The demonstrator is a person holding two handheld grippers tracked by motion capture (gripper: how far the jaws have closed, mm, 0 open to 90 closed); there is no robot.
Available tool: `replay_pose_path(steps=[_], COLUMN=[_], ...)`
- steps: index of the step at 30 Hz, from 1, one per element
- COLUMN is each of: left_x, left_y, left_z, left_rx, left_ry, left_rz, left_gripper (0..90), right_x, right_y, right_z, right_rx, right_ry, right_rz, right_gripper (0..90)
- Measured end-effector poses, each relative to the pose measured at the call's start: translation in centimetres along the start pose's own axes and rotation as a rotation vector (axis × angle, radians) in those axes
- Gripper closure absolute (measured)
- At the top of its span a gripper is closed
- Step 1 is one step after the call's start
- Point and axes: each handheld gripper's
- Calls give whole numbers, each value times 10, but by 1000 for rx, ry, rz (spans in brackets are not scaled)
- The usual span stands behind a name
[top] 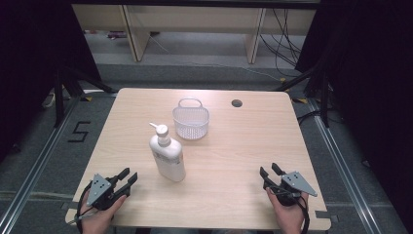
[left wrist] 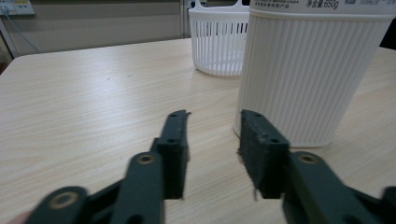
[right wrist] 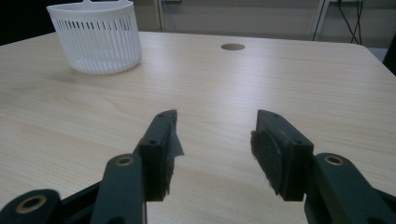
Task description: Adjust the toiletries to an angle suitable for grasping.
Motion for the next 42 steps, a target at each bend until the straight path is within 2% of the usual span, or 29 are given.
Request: replay_pose_path(steps=[3,4,5,6,10,11,12,13,14,15,16,18,19,20,21,23,30,32,36,37,38,41,42], left_x=[-2,-4,-6,-11,-21,-26,-36,-43,-48,-52,-54,-61,-64,-65,-68,-71,-81,-82,-83,-83,-84,-85,-86], left_y=[-2,-3,-4,-8,-14,-17,-22,-25,-28,-31,-33,-40,-42,-44,-47,-50,-56,-57,-59,-58,-59,-59,-59], left_z=[2,3,3,4,5,4,4,1,-1,-1,-3,-6,-8,-11,-14,-18,-34,-36,-40,-43,-43,-45,-48], left_rx=[0,2,-6,-13,-19,-28,-29,-41,-41,-25,-32,-34,-38,-48,-51,-37,-27,-40,-22,-35,-17,-17,-31], left_ry=[-3,6,14,29,62,80,110,138,154,158,171,194,203,212,221,229,236,241,233,243,235,235,245], left_rz=[-9,-21,-32,-46,-21,-22,-32,-38,-44,-56,-64,-61,-57,-72,-77,-73,-75,-70,-83,-76,-79,-70,-67], left_gripper=[758,758,858,878,893,894,894,895,895,896,896,896,896,897,897,897,897,897,897,897,897,897,897], right_x=[0,0,0,0,0,1,3,6,3,3,3,3,3,3,6,3,3,3,3,4,4,4,4], right_y=[0,0,-1,-1,-1,-1,-1,0,0,-1,-1,-1,-1,-1,0,-1,-1,-1,0,0,0,0,0], right_z=[0,0,0,0,-2,-3,-2,-2,-3,-2,-2,-2,-2,-2,-2,-3,-2,-3,-4,-4,-4,-4,-4], right_rx=[2,2,11,12,24,24,28,29,20,26,26,27,28,30,31,36,35,35,16,17,18,18,11], right_ry=[-7,-7,-4,-1,-22,-5,6,9,10,6,6,5,4,4,4,-6,-16,-14,-16,-17,-18,-17,-7], right_rz=[3,9,3,3,7,23,30,-4,38,41,41,41,38,36,-3,32,22,22,19,18,17,18,20], right_gripper=[508,509,509,509,509,510,510,510,510,510,510,510,510,510,510,510,510,510,509,509,509,508,507])
Point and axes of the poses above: each handheld gripper's, and its own axes: z roughly backward along the jaws, y roughly out of its underside, x roughly to its left, and after that the axes turned 4 degrees about -y, right-handed
